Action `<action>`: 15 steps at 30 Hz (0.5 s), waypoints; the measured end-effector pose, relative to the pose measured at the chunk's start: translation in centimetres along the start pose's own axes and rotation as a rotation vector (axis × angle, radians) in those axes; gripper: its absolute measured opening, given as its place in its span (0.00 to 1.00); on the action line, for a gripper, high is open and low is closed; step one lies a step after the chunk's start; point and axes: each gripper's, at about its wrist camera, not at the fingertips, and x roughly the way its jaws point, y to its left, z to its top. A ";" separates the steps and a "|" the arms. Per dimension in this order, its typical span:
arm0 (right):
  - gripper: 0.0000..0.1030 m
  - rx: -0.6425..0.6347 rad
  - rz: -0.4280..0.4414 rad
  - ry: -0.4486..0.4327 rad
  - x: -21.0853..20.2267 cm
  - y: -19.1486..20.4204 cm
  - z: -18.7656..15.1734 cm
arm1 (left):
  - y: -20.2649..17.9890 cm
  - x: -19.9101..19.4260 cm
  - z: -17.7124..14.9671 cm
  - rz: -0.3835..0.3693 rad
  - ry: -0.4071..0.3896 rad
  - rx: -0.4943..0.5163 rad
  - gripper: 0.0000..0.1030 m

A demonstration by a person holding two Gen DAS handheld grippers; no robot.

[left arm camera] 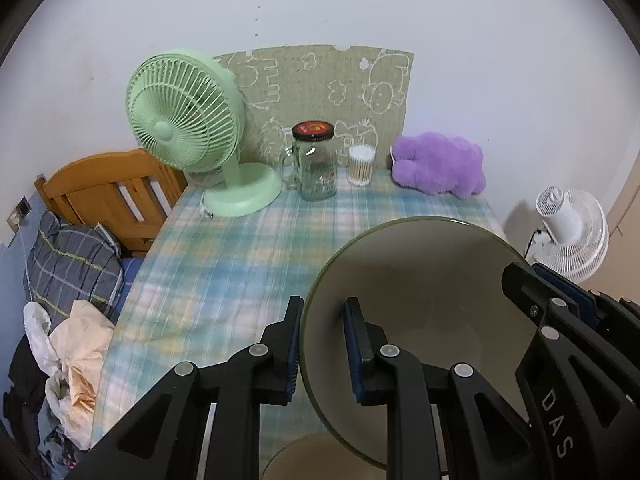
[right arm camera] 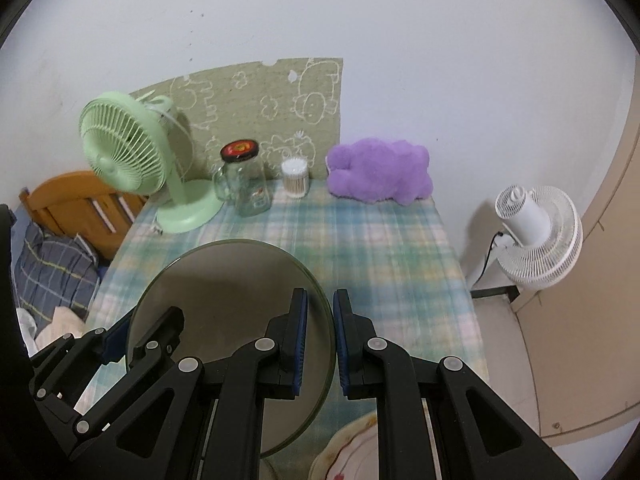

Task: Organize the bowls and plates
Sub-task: 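Carry the bowl with both grippers toward the bowls beside the plate stack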

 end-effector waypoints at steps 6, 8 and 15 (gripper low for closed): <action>0.16 0.006 -0.009 0.013 -1.3 1.2 -3.0 | 1.1 -1.0 -2.9 -0.010 0.023 0.010 0.17; 0.16 0.012 -0.012 0.019 -1.6 1.4 -3.9 | 1.4 -1.1 -3.6 -0.012 0.028 0.022 0.17; 0.16 0.022 -0.026 0.049 -2.4 2.4 -7.0 | 2.3 -1.6 -6.4 -0.025 0.055 0.043 0.17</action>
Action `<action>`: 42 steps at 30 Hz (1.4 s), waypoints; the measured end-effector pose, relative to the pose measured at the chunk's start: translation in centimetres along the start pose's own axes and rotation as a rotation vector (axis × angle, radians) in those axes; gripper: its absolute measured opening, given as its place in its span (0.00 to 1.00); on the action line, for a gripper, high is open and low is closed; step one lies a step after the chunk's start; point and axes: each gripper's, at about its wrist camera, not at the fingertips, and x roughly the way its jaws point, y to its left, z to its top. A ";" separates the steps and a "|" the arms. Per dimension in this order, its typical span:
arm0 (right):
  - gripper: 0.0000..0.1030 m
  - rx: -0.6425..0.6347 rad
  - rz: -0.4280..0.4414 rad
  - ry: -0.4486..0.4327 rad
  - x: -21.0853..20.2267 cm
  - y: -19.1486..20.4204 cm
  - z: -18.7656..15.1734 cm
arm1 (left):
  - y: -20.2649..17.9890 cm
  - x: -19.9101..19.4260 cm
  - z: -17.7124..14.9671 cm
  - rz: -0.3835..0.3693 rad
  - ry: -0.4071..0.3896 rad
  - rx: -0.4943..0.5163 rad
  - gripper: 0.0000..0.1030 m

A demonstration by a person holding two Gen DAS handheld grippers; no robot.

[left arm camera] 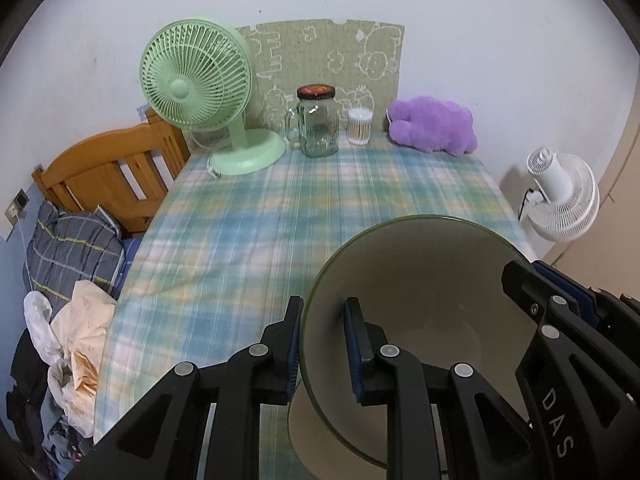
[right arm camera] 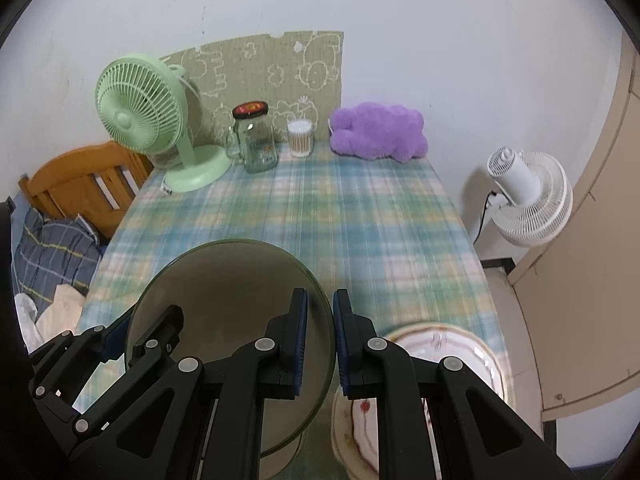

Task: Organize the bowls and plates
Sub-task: 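Carry the bowl with both grippers toward the bowls beside the plate stack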

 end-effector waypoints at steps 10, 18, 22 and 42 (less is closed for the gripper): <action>0.16 -0.008 -0.009 0.053 0.1 1.1 -3.2 | 1.0 0.4 -3.0 -0.007 0.047 0.012 0.17; 0.16 -0.022 -0.014 0.106 1.2 2.0 -4.7 | 1.7 1.6 -4.5 -0.013 0.095 0.010 0.17; 0.16 -0.024 -0.018 0.146 2.4 2.2 -5.3 | 1.9 2.7 -5.1 -0.018 0.139 0.004 0.17; 0.16 -0.034 -0.044 0.194 4.8 2.6 -6.3 | 2.0 5.0 -5.9 -0.041 0.199 0.023 0.17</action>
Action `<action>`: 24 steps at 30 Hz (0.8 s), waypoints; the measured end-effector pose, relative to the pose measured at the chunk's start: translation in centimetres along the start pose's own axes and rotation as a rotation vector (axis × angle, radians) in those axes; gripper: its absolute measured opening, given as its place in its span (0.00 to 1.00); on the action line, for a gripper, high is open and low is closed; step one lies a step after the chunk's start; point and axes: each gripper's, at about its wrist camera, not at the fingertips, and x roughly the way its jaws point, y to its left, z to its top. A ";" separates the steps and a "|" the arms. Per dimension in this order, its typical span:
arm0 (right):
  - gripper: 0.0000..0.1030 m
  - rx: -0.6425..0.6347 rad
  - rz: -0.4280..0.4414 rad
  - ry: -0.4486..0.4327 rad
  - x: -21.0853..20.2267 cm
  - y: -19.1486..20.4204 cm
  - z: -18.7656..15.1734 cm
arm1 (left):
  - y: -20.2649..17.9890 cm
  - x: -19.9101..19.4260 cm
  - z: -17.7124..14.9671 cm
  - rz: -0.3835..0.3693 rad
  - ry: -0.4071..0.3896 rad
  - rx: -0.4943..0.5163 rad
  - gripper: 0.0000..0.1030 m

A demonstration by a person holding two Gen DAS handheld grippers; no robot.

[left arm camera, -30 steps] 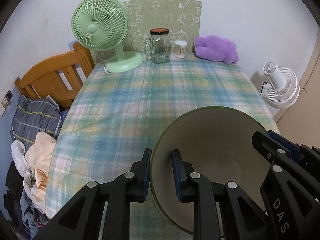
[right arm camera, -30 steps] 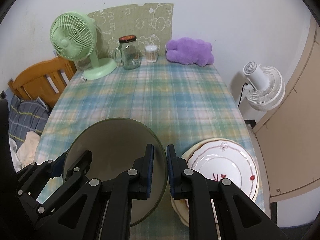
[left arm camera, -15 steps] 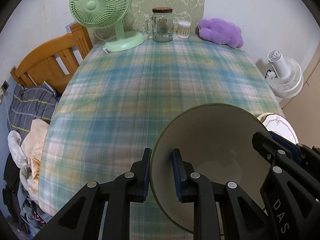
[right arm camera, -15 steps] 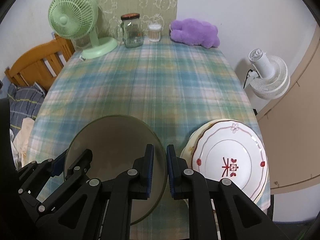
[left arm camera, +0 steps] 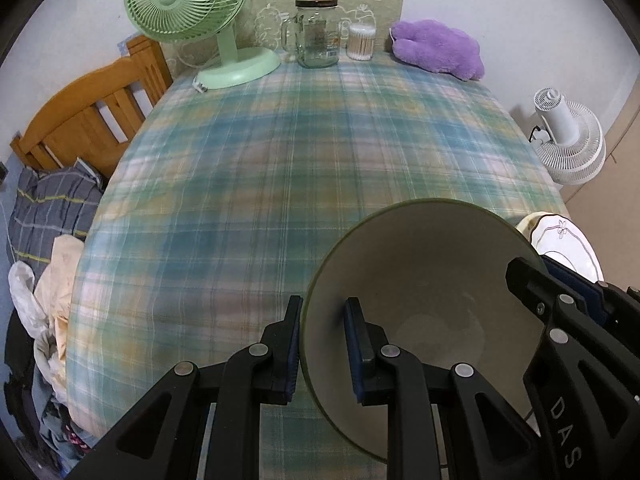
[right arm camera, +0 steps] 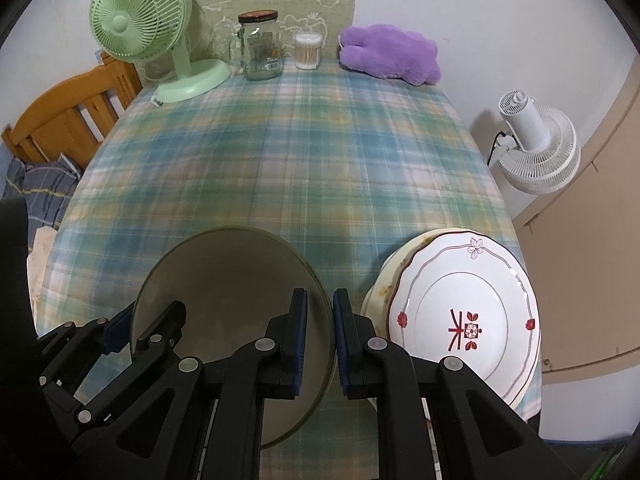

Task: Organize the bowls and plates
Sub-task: 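Carry the bowl with both grippers toward the bowls beside the plate stack, then lower the bowl into the other bowls and open both grippers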

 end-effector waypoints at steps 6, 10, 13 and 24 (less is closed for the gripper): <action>0.16 0.020 0.008 -0.014 0.2 -0.3 -0.3 | -0.2 0.1 -0.1 0.009 0.005 0.040 0.20; 0.16 0.047 0.042 0.000 -0.1 -0.8 -0.1 | 0.4 -0.3 0.1 -0.018 0.025 0.010 0.26; 0.17 0.059 0.059 0.015 -0.8 -1.2 -0.1 | 0.5 -1.1 0.3 -0.034 0.009 0.014 0.38; 0.74 0.107 0.090 -0.035 -1.6 -2.7 0.3 | 0.5 -1.6 0.7 -0.123 -0.021 -0.007 0.81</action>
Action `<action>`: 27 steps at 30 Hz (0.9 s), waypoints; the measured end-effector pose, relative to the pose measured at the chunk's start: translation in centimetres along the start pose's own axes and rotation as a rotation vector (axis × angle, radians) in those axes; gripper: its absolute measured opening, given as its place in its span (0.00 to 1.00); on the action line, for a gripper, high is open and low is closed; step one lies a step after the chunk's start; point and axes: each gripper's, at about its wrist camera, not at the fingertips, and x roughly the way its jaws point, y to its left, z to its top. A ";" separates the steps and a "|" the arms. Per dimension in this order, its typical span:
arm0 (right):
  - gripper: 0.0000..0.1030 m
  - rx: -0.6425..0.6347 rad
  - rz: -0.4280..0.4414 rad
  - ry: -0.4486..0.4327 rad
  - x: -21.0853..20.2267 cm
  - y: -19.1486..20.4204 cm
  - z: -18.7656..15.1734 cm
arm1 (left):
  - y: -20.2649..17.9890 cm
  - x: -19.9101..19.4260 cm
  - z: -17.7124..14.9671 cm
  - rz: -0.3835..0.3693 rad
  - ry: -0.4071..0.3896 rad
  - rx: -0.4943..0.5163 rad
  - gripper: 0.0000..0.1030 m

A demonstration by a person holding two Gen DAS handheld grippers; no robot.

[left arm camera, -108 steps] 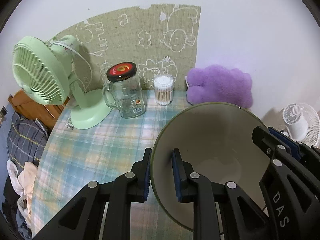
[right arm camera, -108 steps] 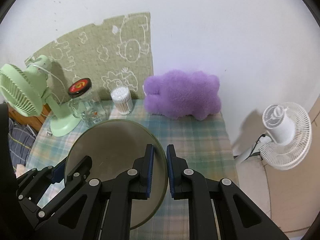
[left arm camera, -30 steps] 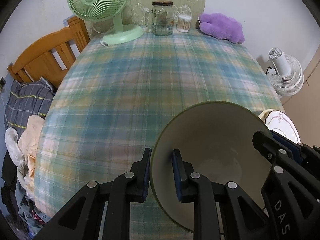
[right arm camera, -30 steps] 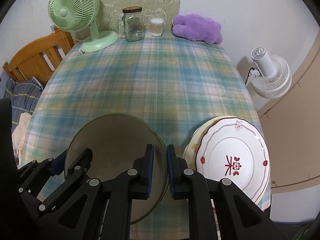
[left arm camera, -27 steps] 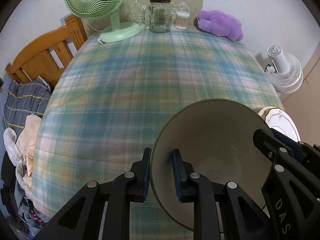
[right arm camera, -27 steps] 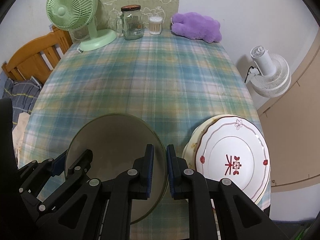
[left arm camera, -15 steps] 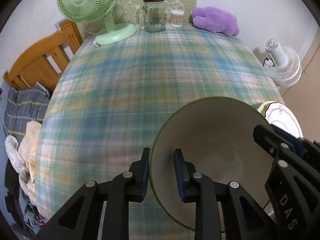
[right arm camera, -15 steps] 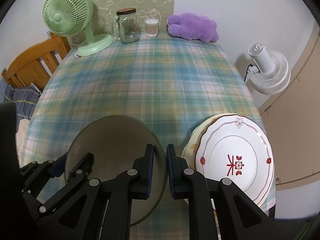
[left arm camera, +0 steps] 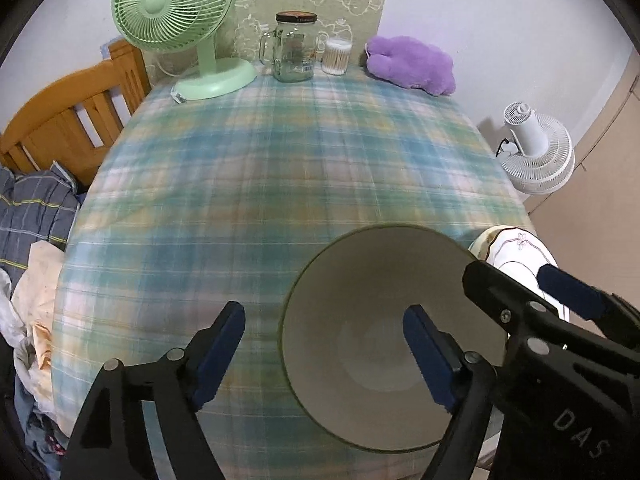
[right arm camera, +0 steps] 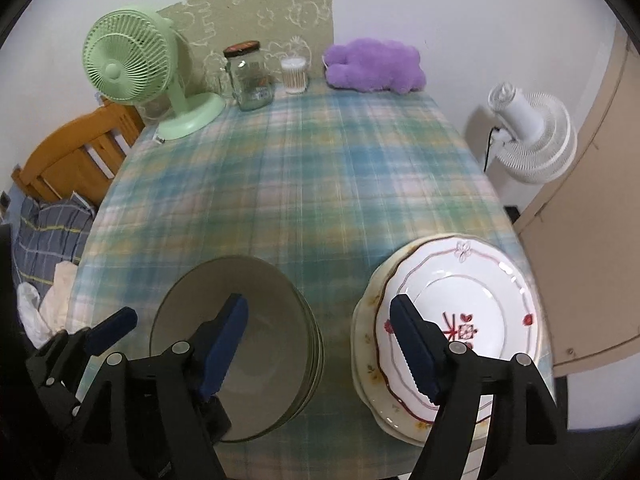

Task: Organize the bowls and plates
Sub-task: 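Lower the bowl into the other bowls and open both grippers, then grasp the rim of the nested bowl stack with both grippers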

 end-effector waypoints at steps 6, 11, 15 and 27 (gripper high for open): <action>0.74 0.011 0.060 0.034 1.7 -0.5 -0.2 | 0.0 1.3 -0.2 0.045 0.034 -0.021 0.82; 0.74 0.015 0.114 0.090 3.8 -1.1 -0.1 | -0.7 2.7 -0.3 0.092 0.033 -0.013 0.82; 0.66 0.001 0.159 0.129 5.3 -1.5 0.1 | -1.1 3.5 -0.1 0.123 0.057 -0.021 0.82; 0.35 -0.021 0.303 0.250 8.3 -1.5 -0.4 | -1.6 5.0 -0.7 0.202 0.112 -0.020 0.82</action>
